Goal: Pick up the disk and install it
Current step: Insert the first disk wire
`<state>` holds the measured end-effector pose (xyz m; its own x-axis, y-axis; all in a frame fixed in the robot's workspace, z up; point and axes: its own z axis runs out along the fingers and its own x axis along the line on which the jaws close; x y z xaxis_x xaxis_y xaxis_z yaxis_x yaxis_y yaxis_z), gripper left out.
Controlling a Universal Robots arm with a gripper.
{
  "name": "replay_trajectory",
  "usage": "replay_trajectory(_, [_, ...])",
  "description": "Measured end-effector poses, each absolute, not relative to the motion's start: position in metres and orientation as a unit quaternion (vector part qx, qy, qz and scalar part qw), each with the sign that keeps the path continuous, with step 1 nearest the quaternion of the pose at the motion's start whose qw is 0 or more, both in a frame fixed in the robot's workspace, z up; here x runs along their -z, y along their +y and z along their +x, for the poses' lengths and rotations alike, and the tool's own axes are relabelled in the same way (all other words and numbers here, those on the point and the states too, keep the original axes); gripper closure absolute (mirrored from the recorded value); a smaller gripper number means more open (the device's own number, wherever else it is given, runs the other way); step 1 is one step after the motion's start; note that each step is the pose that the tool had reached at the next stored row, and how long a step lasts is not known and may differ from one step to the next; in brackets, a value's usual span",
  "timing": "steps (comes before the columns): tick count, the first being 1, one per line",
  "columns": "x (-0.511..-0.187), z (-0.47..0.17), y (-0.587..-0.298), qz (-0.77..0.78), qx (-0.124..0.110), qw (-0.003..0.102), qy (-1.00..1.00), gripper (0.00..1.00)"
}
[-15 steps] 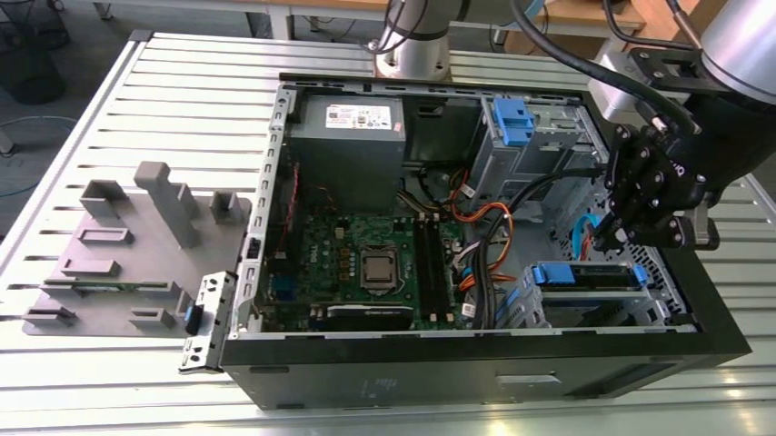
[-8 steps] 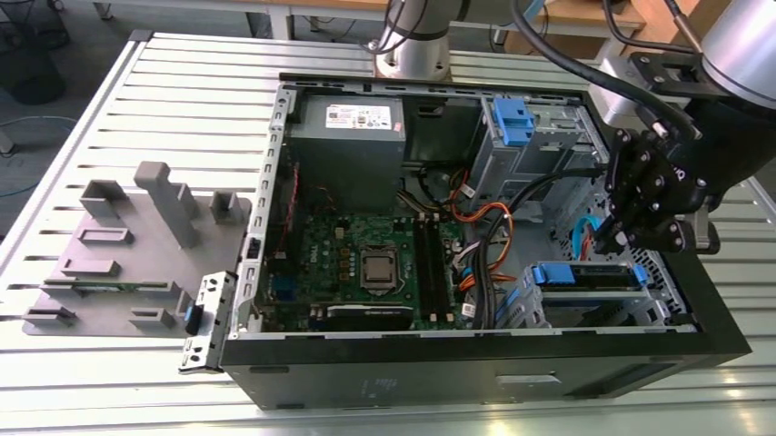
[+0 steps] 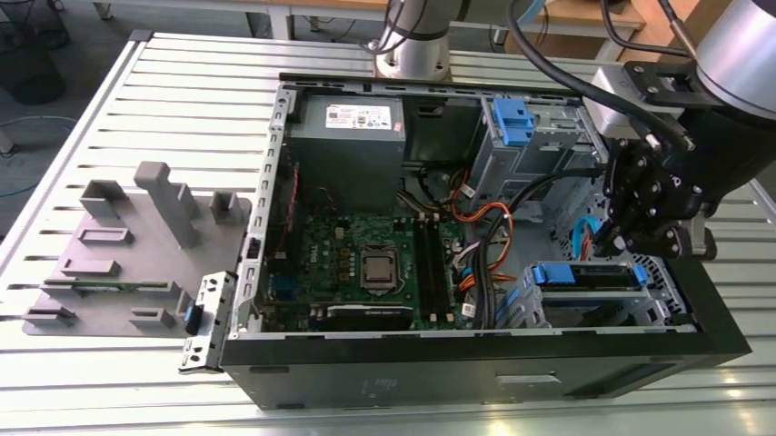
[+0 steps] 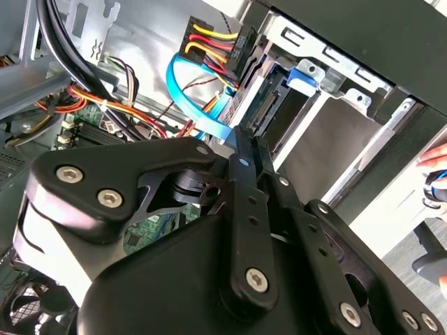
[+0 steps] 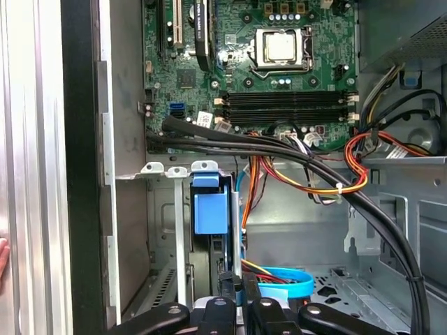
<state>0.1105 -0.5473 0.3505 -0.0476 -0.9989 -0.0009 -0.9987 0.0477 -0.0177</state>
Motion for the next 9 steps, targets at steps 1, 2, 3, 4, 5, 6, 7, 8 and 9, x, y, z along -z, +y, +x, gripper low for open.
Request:
replay_trajectory(1, [-0.3503, 0.1092, -0.5476, -0.69, 0.007, 0.007, 0.723, 0.84])
replay_trajectory(2, [-0.3501, 0.108, -0.548, -0.691, 0.007, 0.008, 0.723, 0.84])
replay_trajectory(3, [-0.3497, 0.1069, -0.5484, -0.691, 0.008, 0.009, 0.723, 0.84])
replay_trajectory(4, [-0.3494, 0.1059, -0.5488, -0.691, 0.008, 0.01, 0.723, 0.84])
replay_trajectory(5, [-0.3493, 0.1054, -0.5489, -0.691, 0.008, 0.01, 0.722, 0.84])
replay_trajectory(6, [-0.3493, 0.1054, -0.5489, -0.691, 0.008, 0.01, 0.722, 0.84])
replay_trajectory(7, [-0.3493, 0.1054, -0.5489, -0.691, 0.008, 0.01, 0.722, 0.84])
replay_trajectory(8, [-0.3493, 0.1054, -0.5489, -0.691, 0.008, 0.01, 0.722, 0.84])
replay_trajectory(9, [-0.3493, 0.1054, -0.5489, -0.691, 0.008, 0.01, 0.722, 0.84])
